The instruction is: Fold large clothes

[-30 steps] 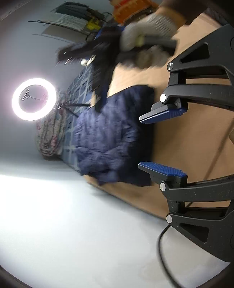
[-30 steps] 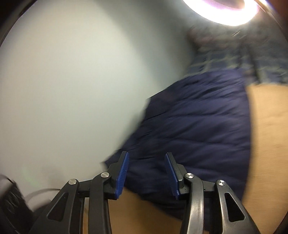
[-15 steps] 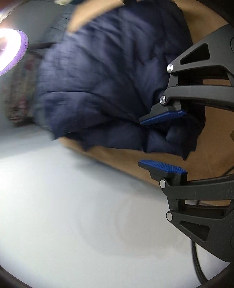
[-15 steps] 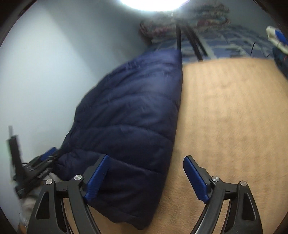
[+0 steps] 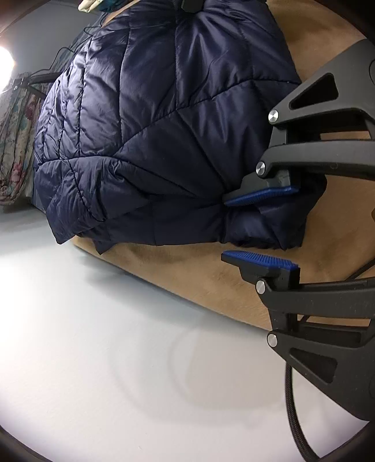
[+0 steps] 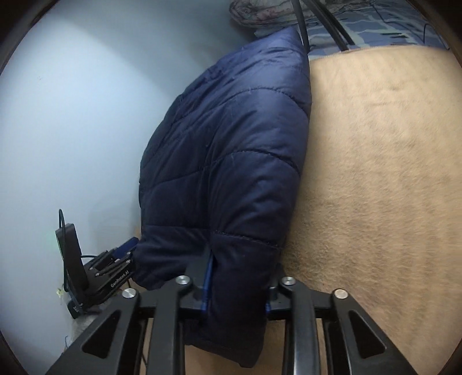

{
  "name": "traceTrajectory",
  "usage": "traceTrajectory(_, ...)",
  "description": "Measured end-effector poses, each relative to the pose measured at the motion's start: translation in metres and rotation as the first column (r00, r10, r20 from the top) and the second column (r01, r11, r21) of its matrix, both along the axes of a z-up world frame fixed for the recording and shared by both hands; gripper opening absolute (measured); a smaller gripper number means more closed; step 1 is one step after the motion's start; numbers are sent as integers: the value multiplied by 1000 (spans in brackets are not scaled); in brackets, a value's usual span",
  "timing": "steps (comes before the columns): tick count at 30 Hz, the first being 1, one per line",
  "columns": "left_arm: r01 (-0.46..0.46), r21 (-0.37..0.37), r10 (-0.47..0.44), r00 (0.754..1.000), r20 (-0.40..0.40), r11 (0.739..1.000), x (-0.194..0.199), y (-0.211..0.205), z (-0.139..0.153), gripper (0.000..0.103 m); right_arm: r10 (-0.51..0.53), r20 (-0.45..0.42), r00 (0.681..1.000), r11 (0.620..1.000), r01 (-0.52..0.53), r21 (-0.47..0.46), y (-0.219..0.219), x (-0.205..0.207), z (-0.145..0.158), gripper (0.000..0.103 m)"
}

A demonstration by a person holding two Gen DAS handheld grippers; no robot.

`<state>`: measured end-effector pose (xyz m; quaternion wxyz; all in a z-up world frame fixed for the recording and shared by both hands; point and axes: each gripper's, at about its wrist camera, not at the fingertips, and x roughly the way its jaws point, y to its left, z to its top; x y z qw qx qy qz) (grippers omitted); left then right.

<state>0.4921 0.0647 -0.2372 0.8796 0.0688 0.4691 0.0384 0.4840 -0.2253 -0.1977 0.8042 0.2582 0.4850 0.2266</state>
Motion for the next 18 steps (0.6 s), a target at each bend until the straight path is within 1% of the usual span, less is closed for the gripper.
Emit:
traceTrajectory(4, 25, -7, -25, 1000, -14, 1000, -14, -11, 5, 29, 15, -8, 1000, 997, -16, -82, 1, -7, 15, 20)
traceTrajectory(6, 52, -24, -53, 998, -28, 998, -28, -19, 8, 29, 25, -12, 1000, 994, -26, -108, -4, -16, 23, 19)
traceTrajectory(11, 131, -80, -136, 988, -70, 988, -70, -44, 15, 29, 27, -19, 999, 987, -30, -158, -33, -56, 37, 19)
traceTrajectory(18, 242, -102, -253, 962, -102, 965, -122, -94, 22, 30, 2, -33, 999, 973, -10, -231, -82, -122, 39, 19)
